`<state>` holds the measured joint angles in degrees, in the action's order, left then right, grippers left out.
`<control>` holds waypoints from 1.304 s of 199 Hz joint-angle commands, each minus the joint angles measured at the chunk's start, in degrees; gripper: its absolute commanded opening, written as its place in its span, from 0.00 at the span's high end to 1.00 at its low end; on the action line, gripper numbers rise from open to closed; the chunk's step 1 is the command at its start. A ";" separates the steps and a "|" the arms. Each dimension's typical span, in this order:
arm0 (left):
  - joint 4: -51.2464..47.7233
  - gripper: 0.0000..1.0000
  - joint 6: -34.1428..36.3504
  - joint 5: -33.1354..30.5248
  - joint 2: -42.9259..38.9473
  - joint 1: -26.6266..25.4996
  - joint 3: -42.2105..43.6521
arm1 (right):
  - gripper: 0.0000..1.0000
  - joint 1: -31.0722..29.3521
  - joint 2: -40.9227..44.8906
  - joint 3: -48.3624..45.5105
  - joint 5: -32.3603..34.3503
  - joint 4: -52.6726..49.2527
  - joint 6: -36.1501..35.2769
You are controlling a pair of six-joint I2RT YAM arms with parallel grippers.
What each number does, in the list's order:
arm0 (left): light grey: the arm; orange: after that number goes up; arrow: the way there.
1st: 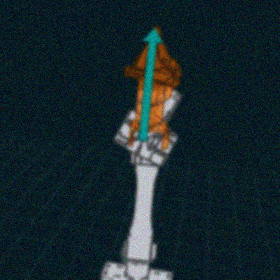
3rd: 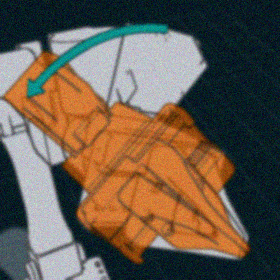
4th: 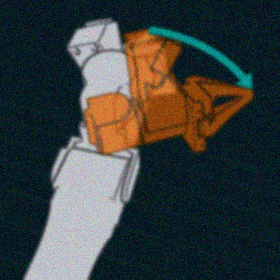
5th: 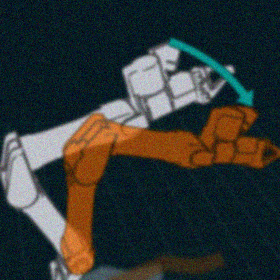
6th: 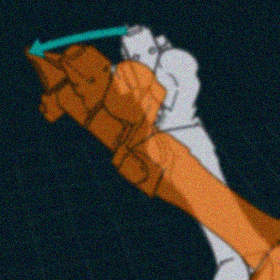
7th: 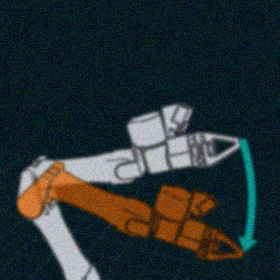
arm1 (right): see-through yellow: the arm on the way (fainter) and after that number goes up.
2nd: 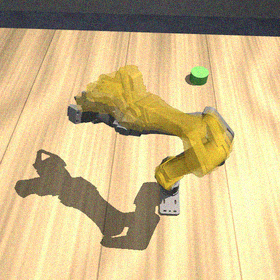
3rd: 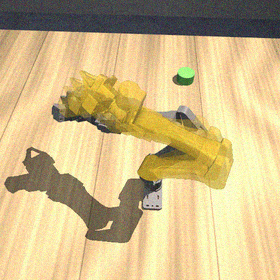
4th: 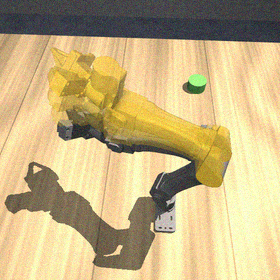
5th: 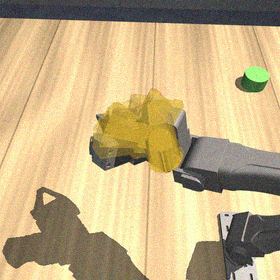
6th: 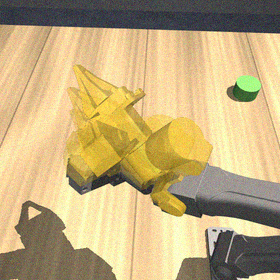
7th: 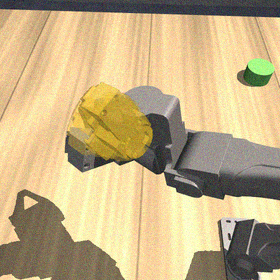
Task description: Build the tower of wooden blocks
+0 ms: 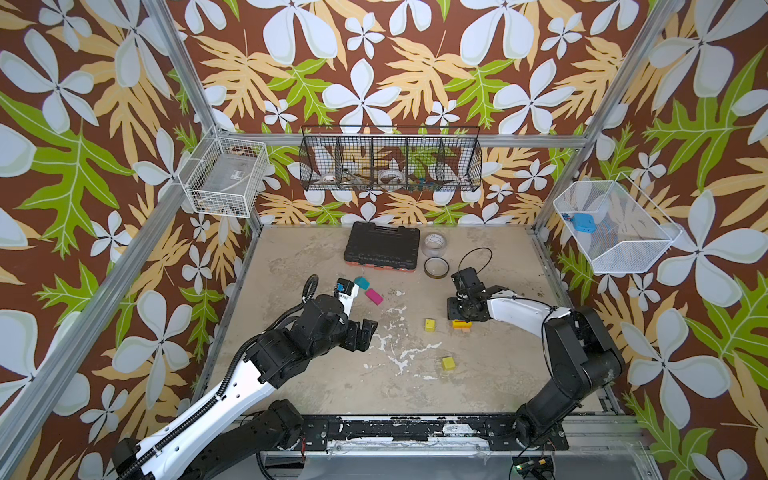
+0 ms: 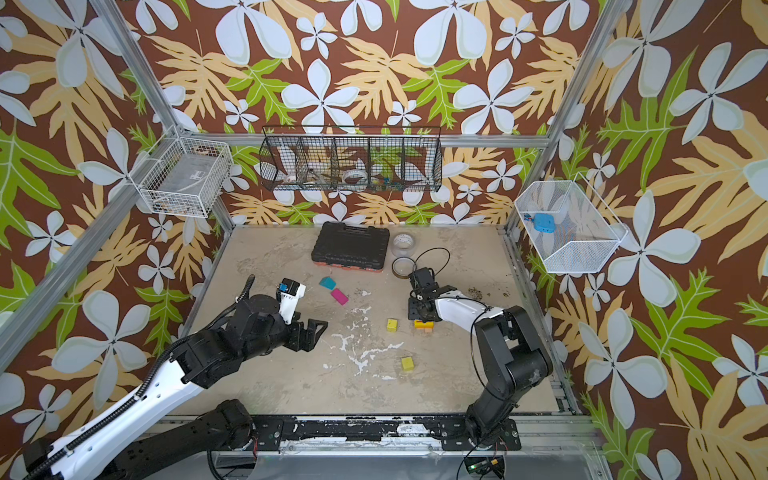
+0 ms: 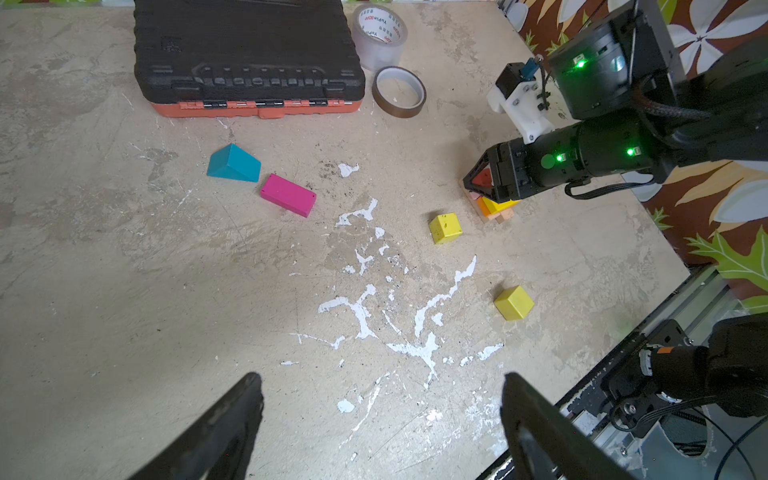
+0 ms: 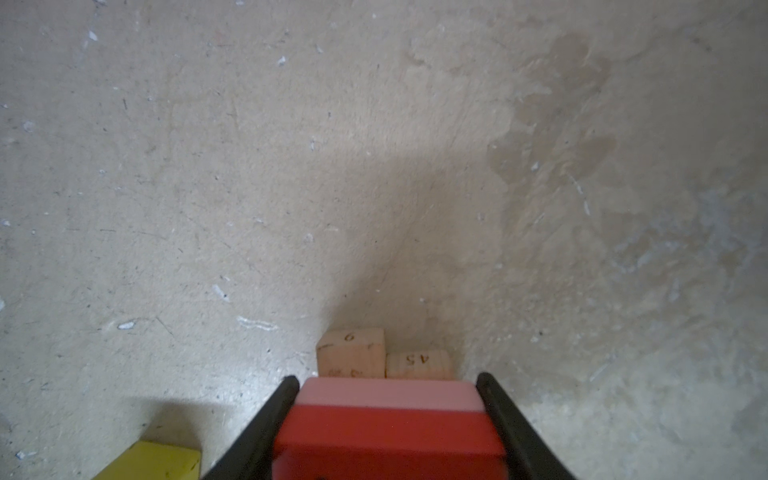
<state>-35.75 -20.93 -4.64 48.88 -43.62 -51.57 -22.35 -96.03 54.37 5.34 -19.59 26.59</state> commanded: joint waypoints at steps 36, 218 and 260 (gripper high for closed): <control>1.65 0.09 0.01 -0.62 0.02 -0.07 0.09 | 0.40 -0.01 -0.30 -0.23 -0.25 -1.67 -1.00; 1.65 0.09 0.01 -0.37 0.25 -0.07 0.09 | 0.30 -0.06 0.75 -0.69 1.51 -2.29 -1.10; 1.65 0.09 0.01 -0.37 0.14 -0.07 0.07 | 0.25 -0.10 1.18 -0.65 0.99 -2.29 -1.28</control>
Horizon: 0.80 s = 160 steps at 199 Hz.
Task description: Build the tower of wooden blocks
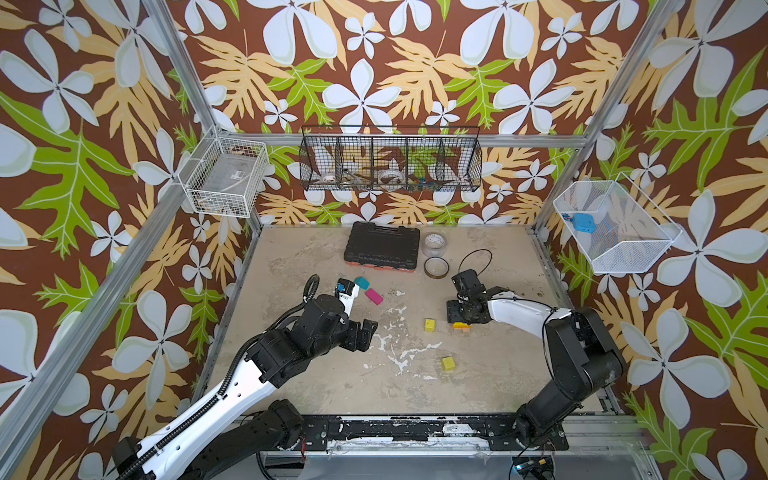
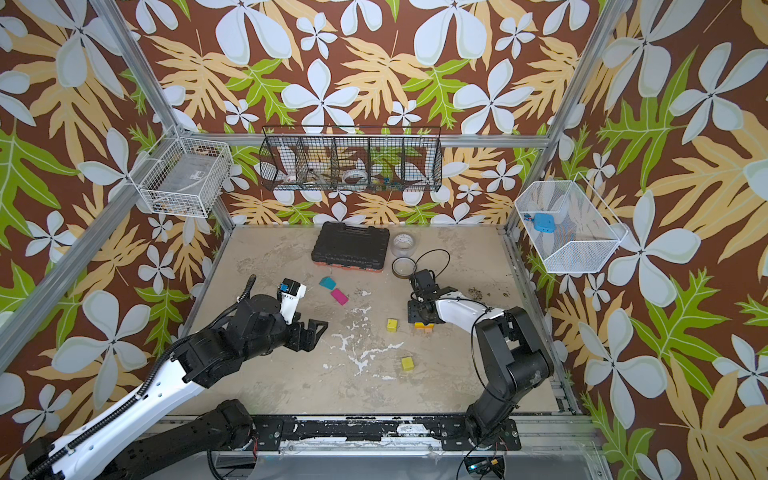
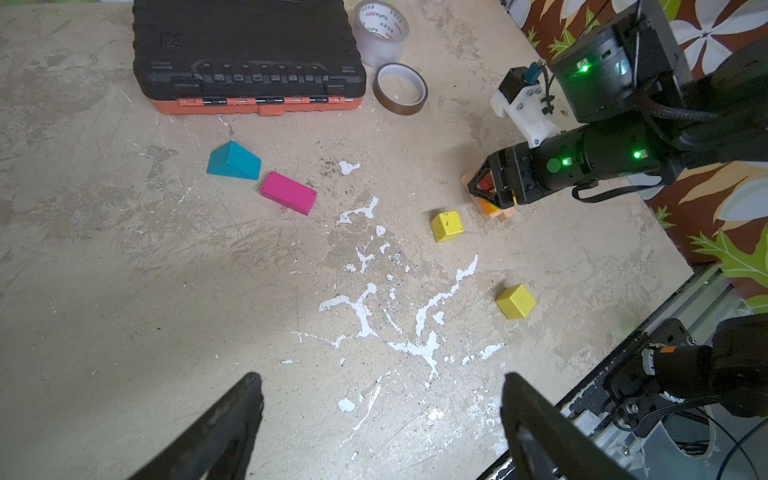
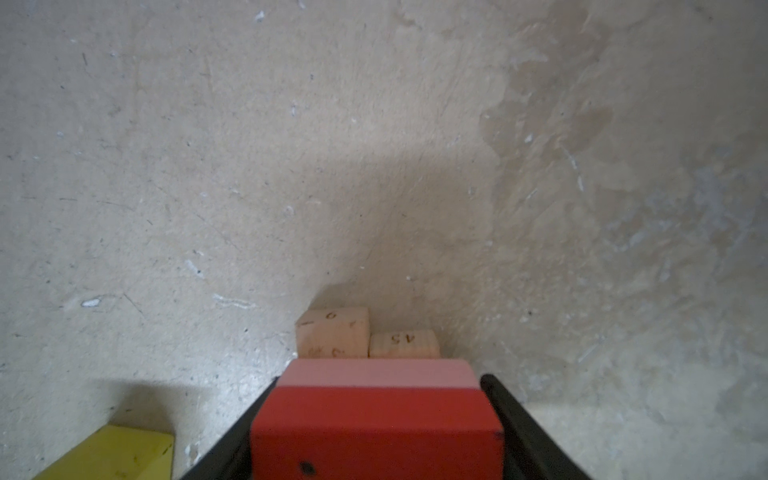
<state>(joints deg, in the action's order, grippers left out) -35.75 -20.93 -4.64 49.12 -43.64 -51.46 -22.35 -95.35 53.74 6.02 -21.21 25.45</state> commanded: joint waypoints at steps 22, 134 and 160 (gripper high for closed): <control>1.65 0.09 0.01 -0.37 -0.08 -0.04 -0.04 | 0.21 -0.23 1.23 -0.02 0.52 -0.81 -0.14; 8.76 0.15 -12.43 -4.55 12.52 -7.51 -3.29 | 0.11 -1.02 27.07 -7.25 -0.28 -3.13 0.67; 16.88 0.20 -17.77 -8.22 21.51 -10.49 -0.32 | 0.12 -0.92 34.76 -12.71 -0.02 -1.20 1.57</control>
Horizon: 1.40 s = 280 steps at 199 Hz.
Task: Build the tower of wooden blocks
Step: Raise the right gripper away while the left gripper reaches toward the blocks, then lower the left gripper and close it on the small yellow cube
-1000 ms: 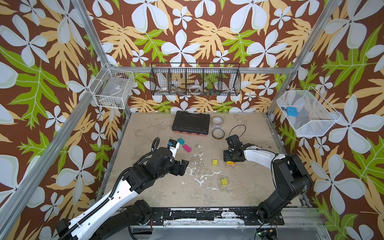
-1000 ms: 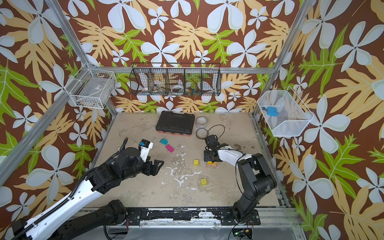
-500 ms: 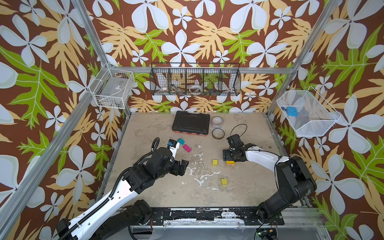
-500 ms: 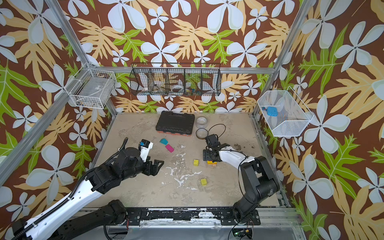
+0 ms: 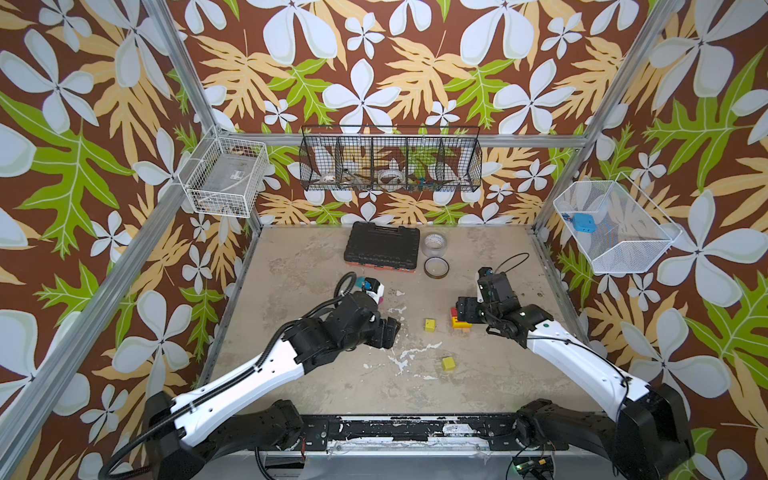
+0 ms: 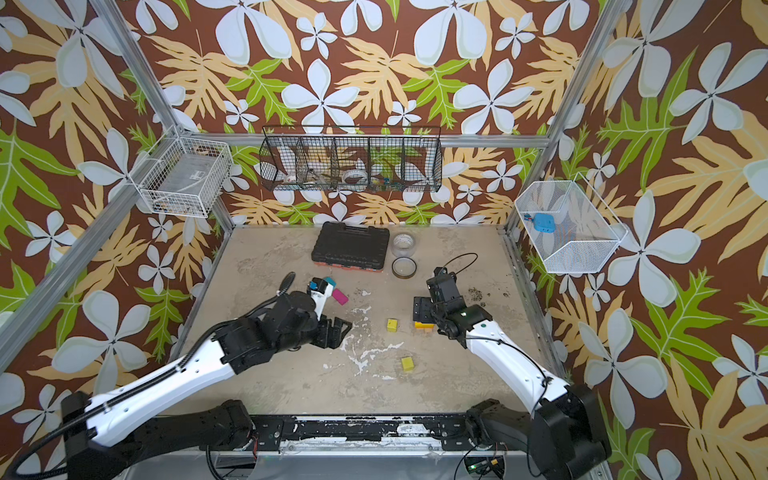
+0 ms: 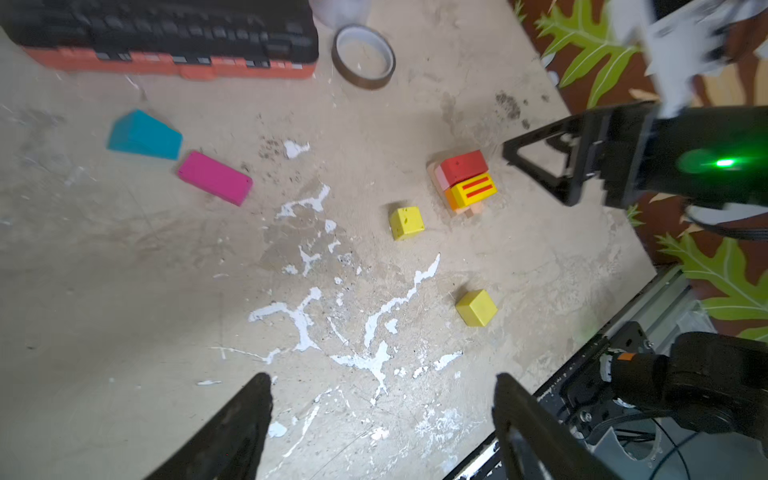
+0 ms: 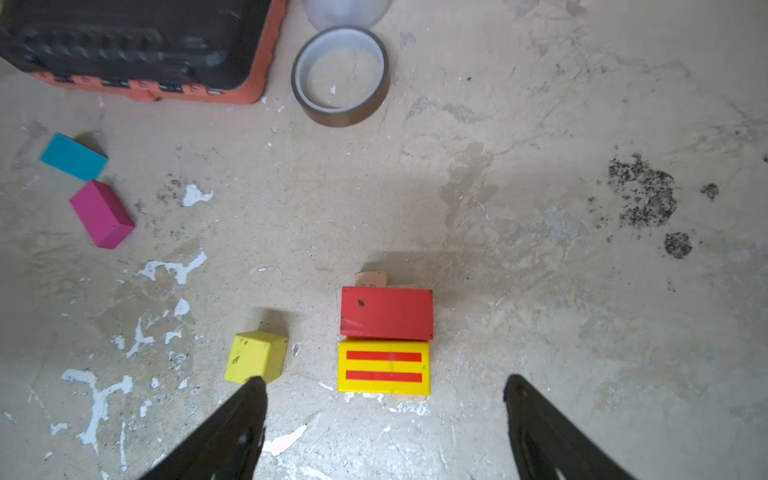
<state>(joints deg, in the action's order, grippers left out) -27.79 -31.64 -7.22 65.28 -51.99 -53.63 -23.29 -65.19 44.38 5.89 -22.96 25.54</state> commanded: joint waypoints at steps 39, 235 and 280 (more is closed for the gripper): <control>13.90 0.19 -10.32 -15.43 16.44 -7.71 0.09 | 0.11 0.41 12.88 -9.40 3.93 4.08 2.03; 19.94 0.36 -13.44 -21.13 45.25 -9.65 -15.43 | 0.06 0.44 19.11 -15.29 11.16 8.08 5.31; 18.44 0.40 -12.83 -20.11 51.01 -9.63 -21.00 | 0.06 0.49 19.00 -14.73 10.10 7.58 5.13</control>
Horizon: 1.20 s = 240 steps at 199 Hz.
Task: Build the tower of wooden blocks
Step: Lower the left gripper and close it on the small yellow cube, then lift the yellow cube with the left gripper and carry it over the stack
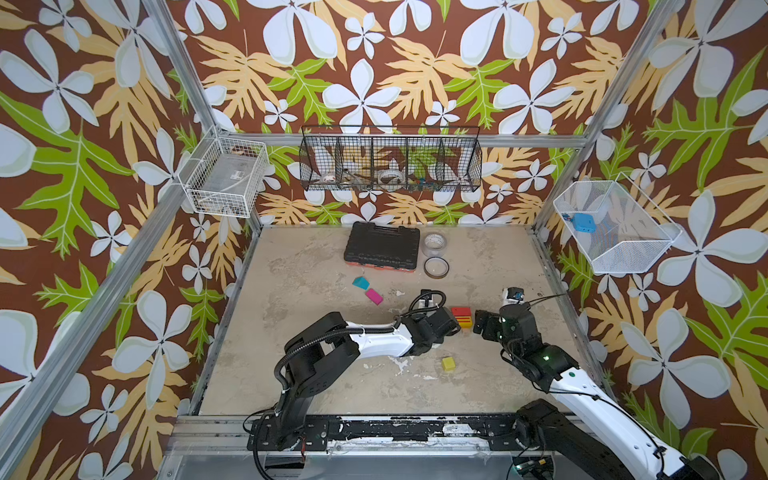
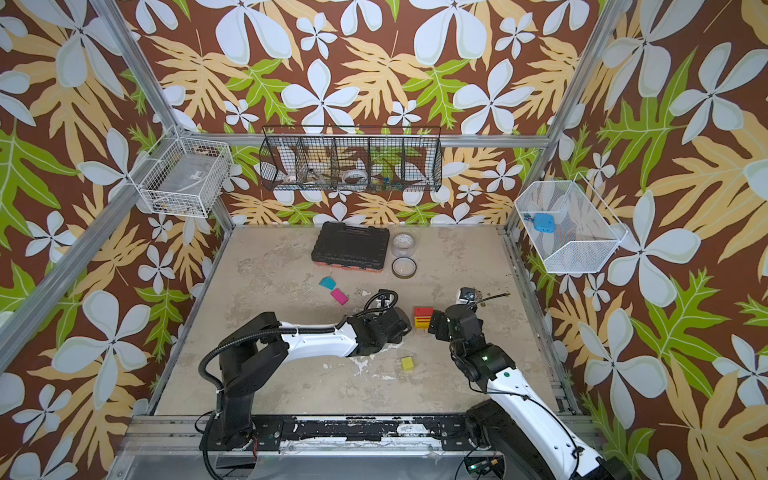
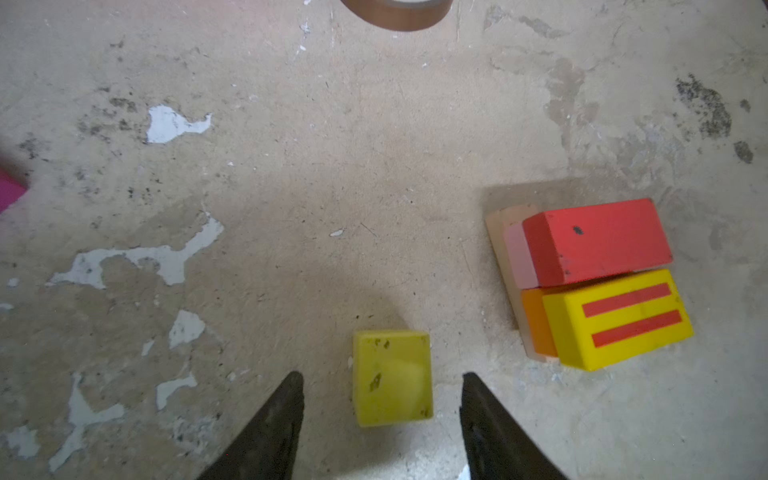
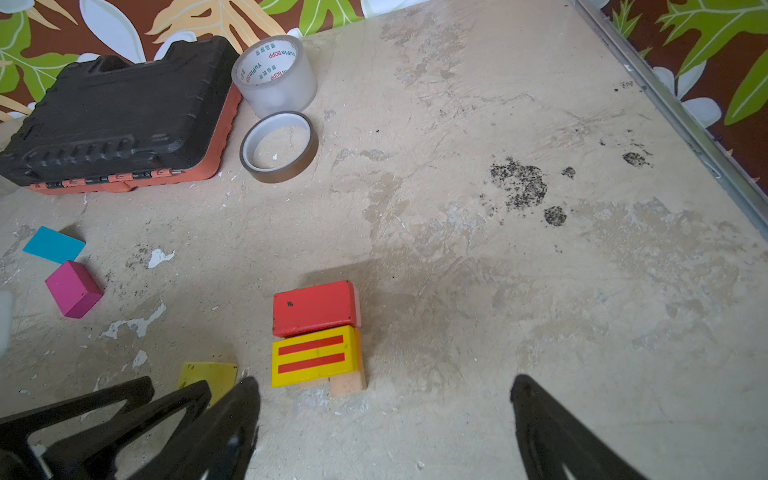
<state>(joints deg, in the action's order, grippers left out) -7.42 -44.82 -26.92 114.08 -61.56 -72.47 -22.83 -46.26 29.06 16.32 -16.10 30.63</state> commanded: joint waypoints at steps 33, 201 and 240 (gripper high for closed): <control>-4.15 0.50 -0.86 -0.93 5.77 -0.12 -5.06 | 0.05 0.03 1.39 0.79 1.13 -0.39 0.10; -32.54 1.00 -18.57 -14.79 2.18 -0.21 -16.64 | 0.02 -0.02 2.67 0.44 1.74 -0.65 0.04; -42.96 1.00 -24.60 -22.74 -0.88 -0.77 -19.47 | 0.02 0.02 2.14 0.93 1.32 -0.77 0.08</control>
<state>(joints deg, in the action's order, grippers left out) -39.88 -63.81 -42.76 114.98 -62.13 -91.57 -22.83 -43.90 29.58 16.88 -16.80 30.65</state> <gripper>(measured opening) 0.325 0.981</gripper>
